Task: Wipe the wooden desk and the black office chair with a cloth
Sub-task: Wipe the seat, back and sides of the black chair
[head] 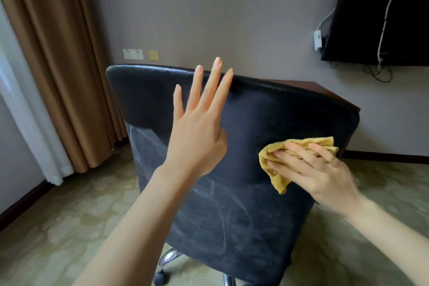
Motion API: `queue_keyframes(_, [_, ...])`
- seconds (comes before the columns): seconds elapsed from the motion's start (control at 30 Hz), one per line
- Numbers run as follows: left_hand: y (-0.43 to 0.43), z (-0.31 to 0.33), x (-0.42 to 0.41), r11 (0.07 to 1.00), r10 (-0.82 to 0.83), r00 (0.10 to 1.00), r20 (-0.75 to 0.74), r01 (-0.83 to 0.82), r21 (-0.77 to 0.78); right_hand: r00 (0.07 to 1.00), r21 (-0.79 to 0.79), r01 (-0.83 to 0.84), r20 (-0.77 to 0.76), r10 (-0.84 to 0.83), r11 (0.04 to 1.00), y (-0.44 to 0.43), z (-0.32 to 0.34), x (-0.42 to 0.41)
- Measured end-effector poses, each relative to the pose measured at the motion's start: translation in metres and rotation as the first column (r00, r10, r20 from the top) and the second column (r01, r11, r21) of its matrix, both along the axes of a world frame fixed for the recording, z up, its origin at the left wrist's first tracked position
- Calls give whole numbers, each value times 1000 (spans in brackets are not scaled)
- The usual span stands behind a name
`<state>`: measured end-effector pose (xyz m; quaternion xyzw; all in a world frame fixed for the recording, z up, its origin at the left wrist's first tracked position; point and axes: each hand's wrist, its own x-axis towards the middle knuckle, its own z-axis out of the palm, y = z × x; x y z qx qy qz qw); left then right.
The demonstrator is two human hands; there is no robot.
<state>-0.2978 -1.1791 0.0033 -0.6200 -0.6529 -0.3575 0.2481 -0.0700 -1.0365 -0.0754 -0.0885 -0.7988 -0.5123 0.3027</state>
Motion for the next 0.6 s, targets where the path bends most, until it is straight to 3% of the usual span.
queue_keyframes(0.17, [13,-1,19,1000,10,1000,10,-10,12,978,102,-27,-203,47,994,1,38,-4])
queue_keyframes(0.33, [17,-6,11,993,106,990,-91,-100,68,909,83,-116,-392,140,990,-11,46,-52])
queue_keyframes(0.47, [24,-10,5,989,99,994,-44,-93,119,832,49,-167,-528,168,985,-19,34,-92])
queue_keyframes(0.6, [27,-11,1,985,104,995,3,-104,141,873,-76,-206,-465,148,976,-22,1,-108])
